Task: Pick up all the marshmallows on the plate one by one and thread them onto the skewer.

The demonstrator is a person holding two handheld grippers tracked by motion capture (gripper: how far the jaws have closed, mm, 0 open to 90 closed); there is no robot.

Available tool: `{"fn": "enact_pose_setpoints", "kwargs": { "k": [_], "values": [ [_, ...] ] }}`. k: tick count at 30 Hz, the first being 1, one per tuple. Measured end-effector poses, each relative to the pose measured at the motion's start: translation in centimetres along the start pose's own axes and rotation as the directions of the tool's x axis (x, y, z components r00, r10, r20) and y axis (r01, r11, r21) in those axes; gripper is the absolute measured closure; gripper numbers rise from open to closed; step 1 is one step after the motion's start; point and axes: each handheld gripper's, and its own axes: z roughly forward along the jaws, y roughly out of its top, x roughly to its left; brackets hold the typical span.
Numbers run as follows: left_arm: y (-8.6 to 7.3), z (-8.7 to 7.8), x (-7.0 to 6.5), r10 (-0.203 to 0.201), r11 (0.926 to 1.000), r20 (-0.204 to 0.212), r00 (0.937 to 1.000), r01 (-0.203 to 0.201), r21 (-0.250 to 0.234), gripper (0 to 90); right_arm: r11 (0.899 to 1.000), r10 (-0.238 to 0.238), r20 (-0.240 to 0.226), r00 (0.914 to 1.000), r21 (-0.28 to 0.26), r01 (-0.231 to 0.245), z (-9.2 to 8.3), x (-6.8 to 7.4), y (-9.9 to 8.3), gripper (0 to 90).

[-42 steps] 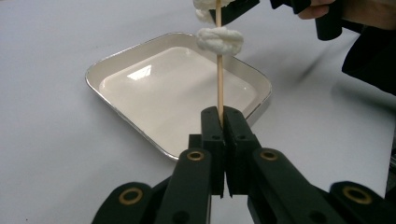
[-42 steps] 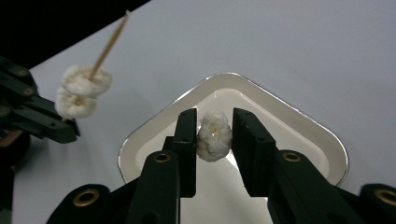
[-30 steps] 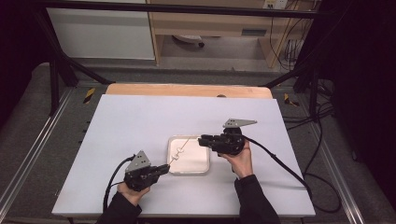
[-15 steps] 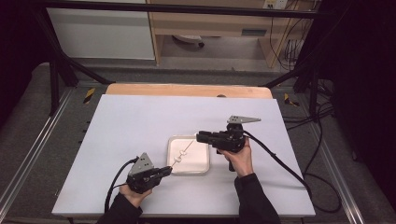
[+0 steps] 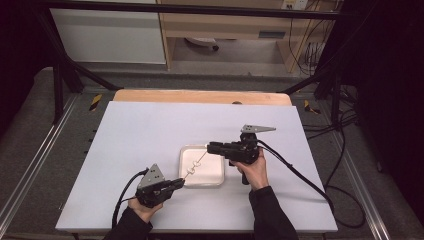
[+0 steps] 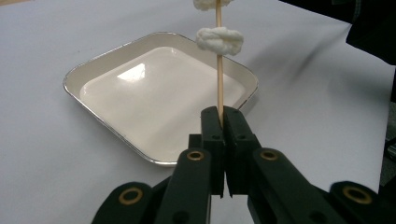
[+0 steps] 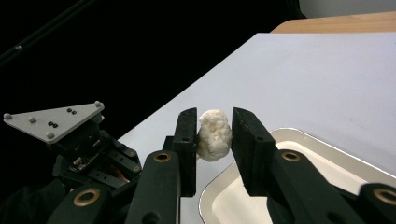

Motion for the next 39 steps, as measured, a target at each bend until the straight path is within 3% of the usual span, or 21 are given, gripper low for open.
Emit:
{"fn": "enact_pose_setpoints", "kwargs": {
  "k": [14, 39],
  "values": [
    [-0.1, 0.1, -0.2, 0.012, 0.9999, -0.004, 0.9999, -0.012, -0.002, 88.0, 1.0, 0.024, -0.024, 0.9994, 0.015, -0.023, 0.8, 0.0, -0.8, 75.7],
    [-0.3, 0.8, -0.8, -0.004, 0.9997, 0.0, 1.0, 0.004, 0.023, 88.3, 0.999, 0.006, -0.038, 0.9993, -0.033, -0.007, 1.7, 1.1, -2.7, 78.5]
  ]
}}
